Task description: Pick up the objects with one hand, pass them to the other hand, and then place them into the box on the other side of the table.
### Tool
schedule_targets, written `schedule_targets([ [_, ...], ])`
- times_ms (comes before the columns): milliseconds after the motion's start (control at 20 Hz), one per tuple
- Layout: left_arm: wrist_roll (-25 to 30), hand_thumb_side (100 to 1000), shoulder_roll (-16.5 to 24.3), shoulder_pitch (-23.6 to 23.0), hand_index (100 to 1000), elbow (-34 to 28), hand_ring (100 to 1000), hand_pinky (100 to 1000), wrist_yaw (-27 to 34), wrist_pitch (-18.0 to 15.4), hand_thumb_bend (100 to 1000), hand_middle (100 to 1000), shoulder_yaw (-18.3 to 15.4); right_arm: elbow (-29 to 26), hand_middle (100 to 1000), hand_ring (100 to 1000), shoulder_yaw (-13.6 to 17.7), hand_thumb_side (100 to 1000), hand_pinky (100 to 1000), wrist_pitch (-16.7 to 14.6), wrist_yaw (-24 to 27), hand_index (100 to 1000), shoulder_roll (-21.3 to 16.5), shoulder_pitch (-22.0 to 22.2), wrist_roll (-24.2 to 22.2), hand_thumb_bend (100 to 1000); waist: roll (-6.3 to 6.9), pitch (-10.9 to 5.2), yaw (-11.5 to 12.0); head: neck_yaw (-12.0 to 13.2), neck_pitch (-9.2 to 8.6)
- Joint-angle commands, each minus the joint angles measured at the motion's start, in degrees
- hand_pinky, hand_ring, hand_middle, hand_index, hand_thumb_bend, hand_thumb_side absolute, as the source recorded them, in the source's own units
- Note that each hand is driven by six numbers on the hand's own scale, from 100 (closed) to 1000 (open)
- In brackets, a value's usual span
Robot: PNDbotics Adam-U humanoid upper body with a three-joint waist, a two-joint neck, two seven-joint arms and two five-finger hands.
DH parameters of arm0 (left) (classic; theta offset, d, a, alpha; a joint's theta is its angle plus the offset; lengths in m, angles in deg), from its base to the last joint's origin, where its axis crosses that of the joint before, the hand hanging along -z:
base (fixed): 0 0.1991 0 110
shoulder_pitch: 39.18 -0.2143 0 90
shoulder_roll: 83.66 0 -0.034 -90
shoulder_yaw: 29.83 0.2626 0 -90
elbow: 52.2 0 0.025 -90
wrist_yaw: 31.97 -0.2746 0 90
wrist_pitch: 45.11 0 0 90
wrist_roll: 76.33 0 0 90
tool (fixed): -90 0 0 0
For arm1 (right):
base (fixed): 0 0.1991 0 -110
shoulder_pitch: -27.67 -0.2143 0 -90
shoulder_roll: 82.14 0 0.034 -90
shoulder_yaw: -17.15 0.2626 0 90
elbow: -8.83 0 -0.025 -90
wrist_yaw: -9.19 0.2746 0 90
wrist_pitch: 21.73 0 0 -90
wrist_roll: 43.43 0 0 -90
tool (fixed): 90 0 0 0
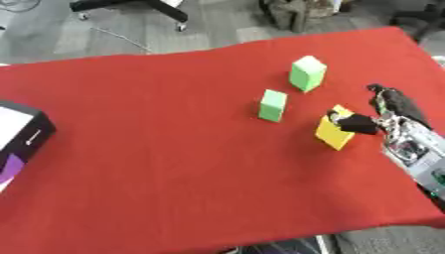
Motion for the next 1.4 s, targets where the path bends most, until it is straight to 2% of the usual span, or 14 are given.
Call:
schedule_targets([
  [50,0.55,953,1.58,0.35,866,-0.92,675,805,-0.24,-0.07,905,644,-0.28,-1.16,747,813,-0.39,558,595,-0.05,1.62,945,-1.07,-0.52,0.7,457,-0.1,-0.42,0.08,0.1,-0.15],
  [150,0.7,954,1.56,0.38,866,-0.91,675,805,-0.2,-0.03,906,644,-0.29,-1.06,744,811,-0.79,558,580,-0.05,2.45,944,-0.92,-0.46,1.24,457,-0.1,-0.43,0.09,0.11,-0.15],
  [250,0.85,954,1.54,0.37,866,-0.91,675,805,-0.18,-0.02,906,644,-0.28,-0.99,743,810,-1.12,558,608,-0.05,3.17,944,-0.85,-0.42,1.79,457,-0.1,-0.43,0.1,0.1,-0.15],
  [300,0.91,954,1.54,0.37,866,-0.9,676,804,-0.16,-0.03,906,644,-0.27,-0.82,744,810,-1.29,557,681,-0.05,3.6,943,-0.79,-0.38,2.03,457,-0.1,-0.42,0.11,0.05,-0.15],
  [850,1.29,955,1.47,0.42,866,-0.74,676,804,-0.01,-0.32,909,644,-0.18,2.09,731,803,-2.49,531,685,-0.05,9.31,927,0.05,-0.67,6.66,437,-0.07,-0.27,0.41,-0.31,-0.15],
  [1150,1.39,953,1.42,0.41,866,-0.76,677,803,-0.08,-0.24,908,645,-0.21,2.49,713,800,-3.09,414,771,-0.05,11.86,910,-0.03,-0.42,8.25,365,-0.15,-0.3,0.59,-0.34,-0.15],
  [1400,1.46,950,1.4,0.41,866,-0.82,677,803,-0.17,-0.17,906,645,-0.18,2.51,649,785,-3.33,281,711,-0.05,12.98,856,-0.13,-0.41,8.98,283,-0.14,-0.32,0.54,-0.35,-0.15],
])
